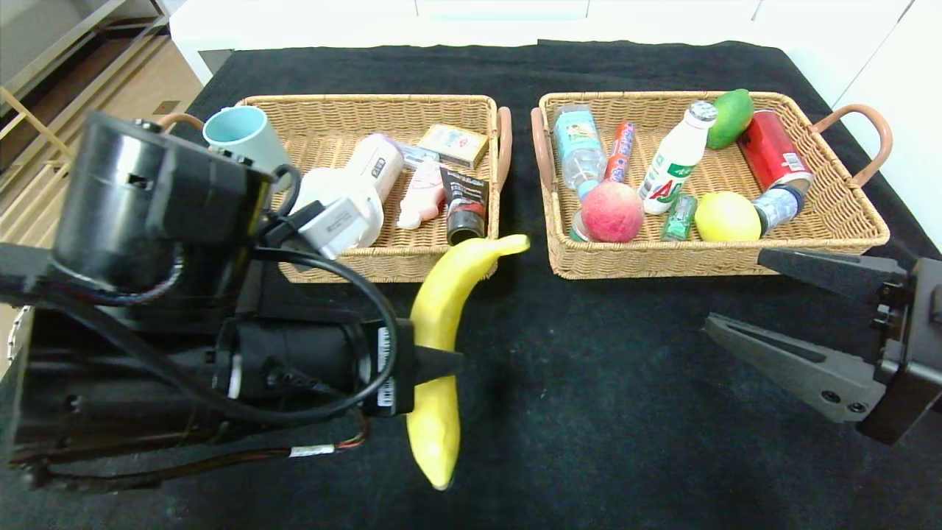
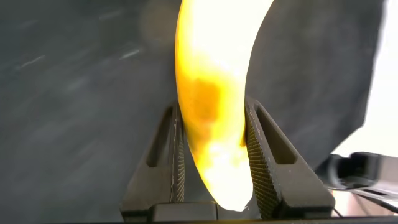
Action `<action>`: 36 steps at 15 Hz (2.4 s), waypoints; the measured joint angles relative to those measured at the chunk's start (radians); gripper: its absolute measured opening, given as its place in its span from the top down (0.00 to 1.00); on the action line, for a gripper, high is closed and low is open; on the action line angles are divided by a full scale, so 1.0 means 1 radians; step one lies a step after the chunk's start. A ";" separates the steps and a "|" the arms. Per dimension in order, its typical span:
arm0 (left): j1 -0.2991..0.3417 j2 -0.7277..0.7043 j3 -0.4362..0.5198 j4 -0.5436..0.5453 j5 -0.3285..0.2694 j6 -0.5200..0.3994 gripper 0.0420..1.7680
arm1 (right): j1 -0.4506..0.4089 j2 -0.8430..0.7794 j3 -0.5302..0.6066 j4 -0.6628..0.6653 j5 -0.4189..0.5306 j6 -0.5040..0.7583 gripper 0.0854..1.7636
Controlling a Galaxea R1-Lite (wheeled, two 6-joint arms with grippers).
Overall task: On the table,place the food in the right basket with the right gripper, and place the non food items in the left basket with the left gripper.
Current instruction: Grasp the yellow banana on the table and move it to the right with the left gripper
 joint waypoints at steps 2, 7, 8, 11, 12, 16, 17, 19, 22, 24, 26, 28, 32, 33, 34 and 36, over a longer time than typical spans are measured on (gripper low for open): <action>-0.043 0.070 -0.053 -0.029 -0.001 -0.007 0.64 | 0.000 -0.002 0.000 0.000 -0.001 0.000 0.03; -0.134 0.216 -0.178 -0.037 0.016 -0.058 0.64 | -0.001 -0.005 0.001 -0.002 -0.001 -0.001 0.03; -0.148 0.244 -0.201 -0.037 0.019 -0.071 0.64 | -0.001 -0.005 0.001 -0.002 -0.001 -0.002 0.03; -0.175 0.322 -0.262 -0.037 0.026 -0.094 0.64 | -0.003 -0.007 0.001 -0.005 -0.001 -0.003 0.03; -0.178 0.344 -0.280 -0.037 0.031 -0.094 0.64 | -0.004 -0.007 0.001 -0.006 -0.001 -0.003 0.03; -0.183 0.424 -0.335 -0.034 0.060 -0.098 0.64 | -0.006 -0.015 0.001 -0.005 -0.001 -0.005 0.03; -0.183 0.438 -0.340 -0.034 0.064 -0.098 0.64 | -0.006 -0.017 0.001 -0.005 -0.001 -0.005 0.03; -0.183 0.462 -0.345 -0.036 0.082 -0.100 0.64 | -0.005 -0.017 0.001 -0.005 -0.001 -0.005 0.03; -0.184 0.486 -0.343 -0.033 0.089 -0.105 0.64 | -0.001 -0.019 0.003 -0.005 0.000 -0.005 0.03; -0.186 0.493 -0.343 -0.034 0.093 -0.105 0.64 | 0.000 -0.019 0.005 -0.005 0.000 -0.005 0.03; -0.190 0.498 -0.343 -0.036 0.111 -0.104 0.64 | 0.001 -0.019 0.007 -0.006 0.000 -0.006 0.03; -0.193 0.499 -0.343 -0.035 0.115 -0.105 0.64 | 0.002 -0.020 0.008 -0.006 0.000 -0.006 0.03; -0.194 0.501 -0.340 -0.035 0.124 -0.101 0.43 | 0.009 -0.018 0.010 -0.006 0.000 -0.006 0.03; -0.196 0.501 -0.340 -0.035 0.124 -0.099 0.38 | 0.010 -0.018 0.011 -0.006 0.000 -0.006 0.03; -0.201 0.502 -0.340 -0.035 0.126 -0.097 0.34 | 0.011 -0.017 0.011 -0.005 0.001 -0.006 0.03; -0.204 0.497 -0.339 -0.029 0.127 -0.095 0.27 | 0.012 -0.016 0.012 -0.005 0.000 -0.006 0.03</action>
